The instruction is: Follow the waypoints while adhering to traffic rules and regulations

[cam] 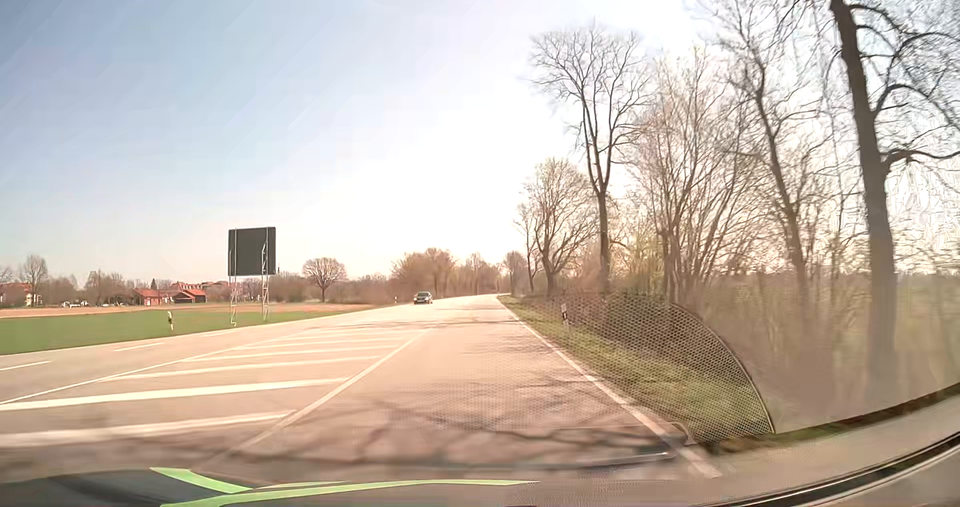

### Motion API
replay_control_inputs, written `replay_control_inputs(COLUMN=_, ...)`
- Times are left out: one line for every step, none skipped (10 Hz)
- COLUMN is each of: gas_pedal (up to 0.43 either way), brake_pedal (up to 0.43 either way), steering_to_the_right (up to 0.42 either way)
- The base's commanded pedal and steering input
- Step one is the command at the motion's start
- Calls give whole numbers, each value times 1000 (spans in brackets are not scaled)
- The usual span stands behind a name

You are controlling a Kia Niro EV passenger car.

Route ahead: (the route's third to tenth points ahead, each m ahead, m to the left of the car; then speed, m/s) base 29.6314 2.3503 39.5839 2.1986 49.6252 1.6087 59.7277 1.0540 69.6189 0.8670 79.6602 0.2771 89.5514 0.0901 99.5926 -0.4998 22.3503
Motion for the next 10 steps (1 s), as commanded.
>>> replay_control_inputs(gas_pedal=209, brake_pedal=0, steering_to_the_right=-1)
replay_control_inputs(gas_pedal=209, brake_pedal=0, steering_to_the_right=-1)
replay_control_inputs(gas_pedal=209, brake_pedal=0, steering_to_the_right=-1)
replay_control_inputs(gas_pedal=209, brake_pedal=0, steering_to_the_right=-1)
replay_control_inputs(gas_pedal=209, brake_pedal=0, steering_to_the_right=-1)
replay_control_inputs(gas_pedal=209, brake_pedal=0, steering_to_the_right=-1)
replay_control_inputs(gas_pedal=209, brake_pedal=0, steering_to_the_right=0)
replay_control_inputs(gas_pedal=209, brake_pedal=0, steering_to_the_right=0)
replay_control_inputs(gas_pedal=209, brake_pedal=0, steering_to_the_right=0)
replay_control_inputs(gas_pedal=209, brake_pedal=0, steering_to_the_right=0)
